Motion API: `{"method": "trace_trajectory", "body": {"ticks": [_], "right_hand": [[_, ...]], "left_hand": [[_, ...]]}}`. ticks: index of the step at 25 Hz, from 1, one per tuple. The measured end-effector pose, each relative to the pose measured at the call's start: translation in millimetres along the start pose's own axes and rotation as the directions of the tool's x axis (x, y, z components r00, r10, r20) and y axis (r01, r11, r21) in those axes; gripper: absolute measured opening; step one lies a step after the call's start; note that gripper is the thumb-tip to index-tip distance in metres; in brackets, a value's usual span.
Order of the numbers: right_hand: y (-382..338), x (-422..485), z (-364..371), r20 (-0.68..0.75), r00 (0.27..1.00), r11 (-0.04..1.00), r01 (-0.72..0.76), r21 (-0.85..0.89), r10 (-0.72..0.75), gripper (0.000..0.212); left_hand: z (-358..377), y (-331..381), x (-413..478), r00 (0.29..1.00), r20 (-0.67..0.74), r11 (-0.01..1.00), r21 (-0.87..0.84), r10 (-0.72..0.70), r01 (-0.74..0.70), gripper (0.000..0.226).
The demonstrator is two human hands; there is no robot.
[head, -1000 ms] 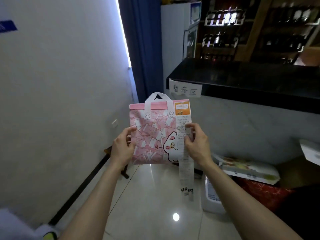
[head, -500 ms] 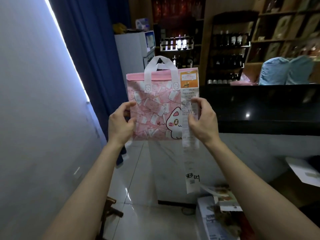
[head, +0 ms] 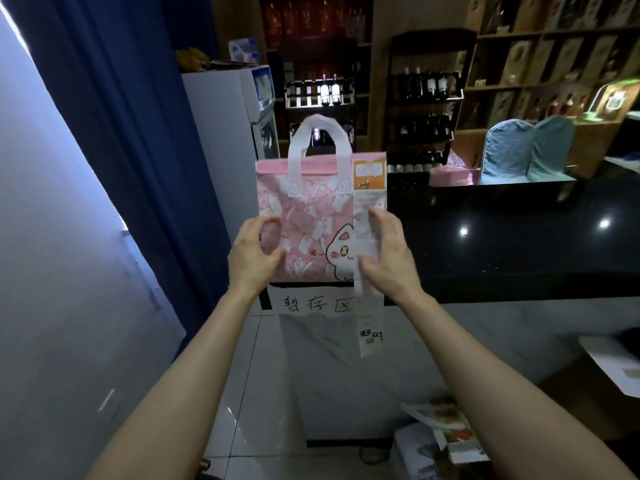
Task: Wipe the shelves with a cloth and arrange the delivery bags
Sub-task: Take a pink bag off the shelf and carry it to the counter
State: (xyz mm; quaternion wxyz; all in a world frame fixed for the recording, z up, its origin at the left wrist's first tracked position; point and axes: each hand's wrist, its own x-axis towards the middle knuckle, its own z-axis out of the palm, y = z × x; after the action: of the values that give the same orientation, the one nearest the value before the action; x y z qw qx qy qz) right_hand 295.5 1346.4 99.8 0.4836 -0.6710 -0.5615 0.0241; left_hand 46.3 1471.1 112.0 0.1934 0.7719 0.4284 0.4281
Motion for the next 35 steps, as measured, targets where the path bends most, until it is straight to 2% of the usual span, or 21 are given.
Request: {"method": "trace_trajectory", "body": {"ticks": [3, 6, 9, 18, 26, 35], "right_hand": [[18, -12, 29, 0.080, 0.996, 0.999, -0.045, 0.017, 0.043, 0.110], [20, -9, 45, -0.004, 0.999, 0.999, -0.040, -0.007, 0.040, 0.106], [25, -7, 50, -0.054, 0.994, 0.991, -0.097, -0.091, 0.092, 0.099], [38, -13, 48, -0.038, 0.993, 0.989, -0.115, -0.090, 0.112, 0.096], [40, -20, 42, -0.027, 0.994, 0.991, -0.104, -0.086, 0.102, 0.096], [28, -42, 24, -0.091, 0.993, 0.982, -0.091, -0.167, 0.076, 0.083]], "left_hand": [[26, -17, -16, 0.998, 0.054, 0.999, -0.016, -0.036, 0.037, 0.086], [47, -19, -22, 0.995, -0.049, 0.996, 0.020, -0.090, 0.091, 0.101], [62, -15, -21, 0.986, -0.116, 0.988, 0.075, -0.123, 0.132, 0.105], [61, -26, -23, 0.994, -0.082, 0.996, 0.049, -0.074, 0.078, 0.085], [44, -37, -23, 0.999, 0.039, 0.999, 0.013, -0.035, 0.034, 0.082], [21, -49, -25, 0.999, 0.046, 0.999, -0.034, 0.001, 0.000, 0.076]]}}
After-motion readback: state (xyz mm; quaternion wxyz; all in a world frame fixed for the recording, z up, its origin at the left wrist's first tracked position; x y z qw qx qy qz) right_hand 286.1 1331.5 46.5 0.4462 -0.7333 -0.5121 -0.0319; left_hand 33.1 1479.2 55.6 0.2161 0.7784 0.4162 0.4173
